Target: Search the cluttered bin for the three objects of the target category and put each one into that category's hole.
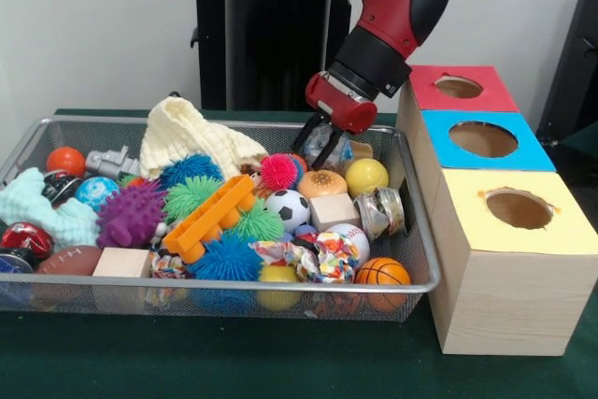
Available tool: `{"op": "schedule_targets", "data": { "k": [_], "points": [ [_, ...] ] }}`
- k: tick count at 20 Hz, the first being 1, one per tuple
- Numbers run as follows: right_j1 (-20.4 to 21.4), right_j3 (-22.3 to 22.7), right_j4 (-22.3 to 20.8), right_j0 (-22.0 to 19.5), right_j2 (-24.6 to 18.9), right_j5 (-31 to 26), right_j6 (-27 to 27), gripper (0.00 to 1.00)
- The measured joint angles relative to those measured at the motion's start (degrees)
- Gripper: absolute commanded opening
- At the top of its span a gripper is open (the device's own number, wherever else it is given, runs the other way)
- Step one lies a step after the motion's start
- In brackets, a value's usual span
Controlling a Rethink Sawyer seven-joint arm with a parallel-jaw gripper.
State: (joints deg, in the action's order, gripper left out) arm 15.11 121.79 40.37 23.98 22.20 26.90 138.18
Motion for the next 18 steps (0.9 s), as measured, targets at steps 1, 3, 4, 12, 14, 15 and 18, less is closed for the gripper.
{"op": "schedule_targets", "data": {
  "k": [1,3,4,12,14,15,18],
  "points": [
    [-0.08,0.23,0.0,-0.04,-0.08,0.05,0.0,0.0],
    [-0.15,0.83,0.01,-0.16,-0.31,0.29,0.0,0.0],
    [-0.11,0.89,0.01,-0.22,-0.36,0.39,0.0,0.0],
    [0.73,1.04,0.03,-1.56,-1.53,0.59,0.0,0.0],
    [0.81,1.03,0.04,-1.73,-1.74,0.7,0.0,0.0],
    [1.0,0.97,0.02,-2.37,-2.32,1.18,0.0,0.0],
    [1.45,0.78,0.0,-3.38,-3.23,2.38,0.0,1.0]
  ]
}}
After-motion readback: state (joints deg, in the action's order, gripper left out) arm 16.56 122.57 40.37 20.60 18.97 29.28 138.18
